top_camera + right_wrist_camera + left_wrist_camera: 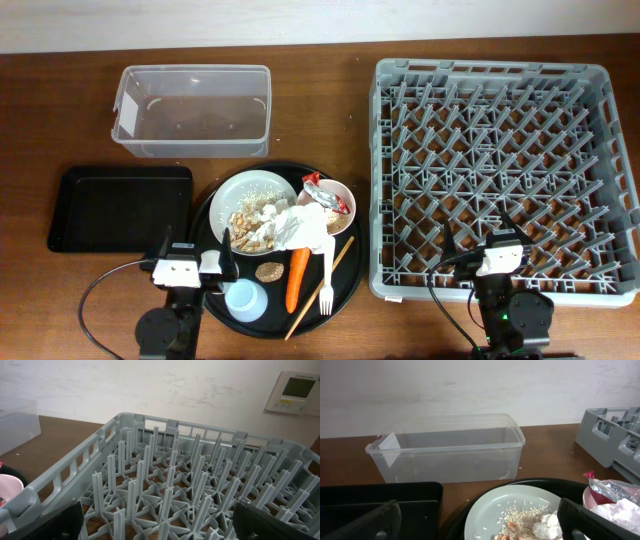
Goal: Sort waste into correct bins and load items into the dishwasher rack
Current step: 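Move the left gripper toward the crumpled white tissue on the plate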
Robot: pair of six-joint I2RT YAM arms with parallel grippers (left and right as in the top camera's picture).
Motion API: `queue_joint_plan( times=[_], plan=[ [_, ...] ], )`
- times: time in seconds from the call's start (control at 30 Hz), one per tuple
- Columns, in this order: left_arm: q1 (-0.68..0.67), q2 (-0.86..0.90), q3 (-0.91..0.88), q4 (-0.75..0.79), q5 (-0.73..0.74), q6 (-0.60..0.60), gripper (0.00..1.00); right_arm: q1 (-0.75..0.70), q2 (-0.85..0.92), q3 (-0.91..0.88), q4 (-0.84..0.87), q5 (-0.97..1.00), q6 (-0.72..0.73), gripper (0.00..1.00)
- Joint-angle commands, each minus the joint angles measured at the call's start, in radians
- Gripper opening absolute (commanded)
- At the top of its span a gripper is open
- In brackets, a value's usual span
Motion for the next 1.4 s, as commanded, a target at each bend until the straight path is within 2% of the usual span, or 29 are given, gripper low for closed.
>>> queue_joint_plan(
  times=[0.0,0.77,0.8,0.83,0.9,0.97,1.13,1.27,1.37],
  plan=[
    [-0.002,-0.006,-0.006,-0.002,0.008,0.019,0.99,-0.003,-0.005,-0.005,-0.005,0.001,-0.003,0.98],
    [-0.002,-0.006,-0.006,-0.002,0.008,0.019,1.0,-0.003,-0.005,-0.005,-0.005,0.0,-0.001,0.98],
    [-0.002,-0.006,-0.005,-0.002,0.008,0.019,0.99,-0.003,-0.005,-0.004,-0.002,0.0,0.075,0.98],
    [-0.002,-0.006,-0.003,-0.003,0.009,0.018,0.99,-0.003,-0.005,0.006,-0.01,0.0,0.146,0.98],
    [-0.003,-0.006,0.039,-0.035,0.012,0.018,0.99,-0.003,-0.005,0.06,-0.068,-0.004,0.167,0.98],
    [-0.003,0.016,0.136,-0.158,0.012,0.018,0.99,-0.003,-0.003,0.173,-0.22,-0.003,0.166,0.98],
    [-0.003,0.27,0.392,-0.359,0.014,0.018,0.99,-0.003,0.106,0.401,-0.479,-0.003,0.166,0.98],
    [-0.003,0.59,0.626,-0.492,0.074,0.019,0.99,-0.003,0.389,0.603,-0.627,-0.003,0.166,0.98],
    [-0.003,0.794,0.814,-0.665,0.087,0.019,0.99,-0.003,0.645,0.791,-0.824,-0.003,0.166,0.98]
  ],
)
